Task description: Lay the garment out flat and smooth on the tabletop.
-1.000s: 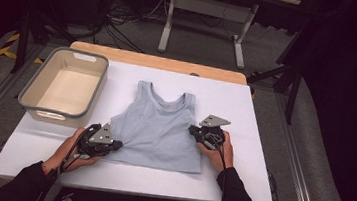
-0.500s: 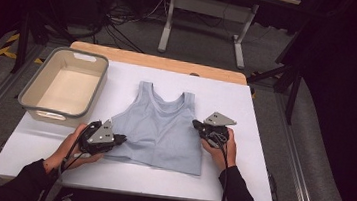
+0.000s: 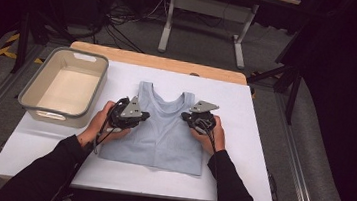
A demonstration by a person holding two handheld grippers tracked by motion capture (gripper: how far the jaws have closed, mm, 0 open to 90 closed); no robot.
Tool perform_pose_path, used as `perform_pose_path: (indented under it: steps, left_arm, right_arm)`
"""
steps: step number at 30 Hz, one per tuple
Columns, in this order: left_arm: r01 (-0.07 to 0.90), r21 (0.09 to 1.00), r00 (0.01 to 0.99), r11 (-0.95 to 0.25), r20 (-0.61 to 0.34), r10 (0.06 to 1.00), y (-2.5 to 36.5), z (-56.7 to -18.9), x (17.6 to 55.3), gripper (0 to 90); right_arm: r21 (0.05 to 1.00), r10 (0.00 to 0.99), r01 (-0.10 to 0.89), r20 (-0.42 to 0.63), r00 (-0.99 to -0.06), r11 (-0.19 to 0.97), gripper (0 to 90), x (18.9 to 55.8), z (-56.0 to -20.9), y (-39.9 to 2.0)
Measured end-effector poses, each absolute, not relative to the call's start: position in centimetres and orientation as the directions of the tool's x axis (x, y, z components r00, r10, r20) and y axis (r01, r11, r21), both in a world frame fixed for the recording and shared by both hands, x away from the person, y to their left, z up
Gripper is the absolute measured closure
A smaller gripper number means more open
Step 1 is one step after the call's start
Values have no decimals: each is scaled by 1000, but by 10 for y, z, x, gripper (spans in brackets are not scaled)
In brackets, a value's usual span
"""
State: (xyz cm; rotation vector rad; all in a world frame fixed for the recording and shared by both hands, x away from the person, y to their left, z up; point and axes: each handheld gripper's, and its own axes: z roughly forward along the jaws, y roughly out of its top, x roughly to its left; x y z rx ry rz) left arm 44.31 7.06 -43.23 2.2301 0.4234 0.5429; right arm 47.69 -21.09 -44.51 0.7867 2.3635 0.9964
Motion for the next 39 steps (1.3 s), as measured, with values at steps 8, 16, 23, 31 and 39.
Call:
perform_pose_path:
  steps: [8,16,23,31,39]
  left_arm:
    - [238,659,832,-713,240,500,73,-451,455,894]
    - [247,631,827,-735,258,499,87,-456,447,897]
    - [256,616,810,-745,284,513,96,-456,439,898]
    - [249,649,795,-719,287,534,104,-452,434,898]
    - [159,748,851,-645,228,474,104,-440,414,898]
  right_arm:
    - [707,636,339,-202,-745,621,898,482,-453,-198]
    - [733,656,341,-187,-731,589,852,477,-450,-199]
    - [776,677,309,-198,-709,550,875,460,-436,-219]
    - [819,703,283,-191,-685,499,899,429,-419,-253]
    - [779,661,276,-224,-716,563,900,408,-430,-251]
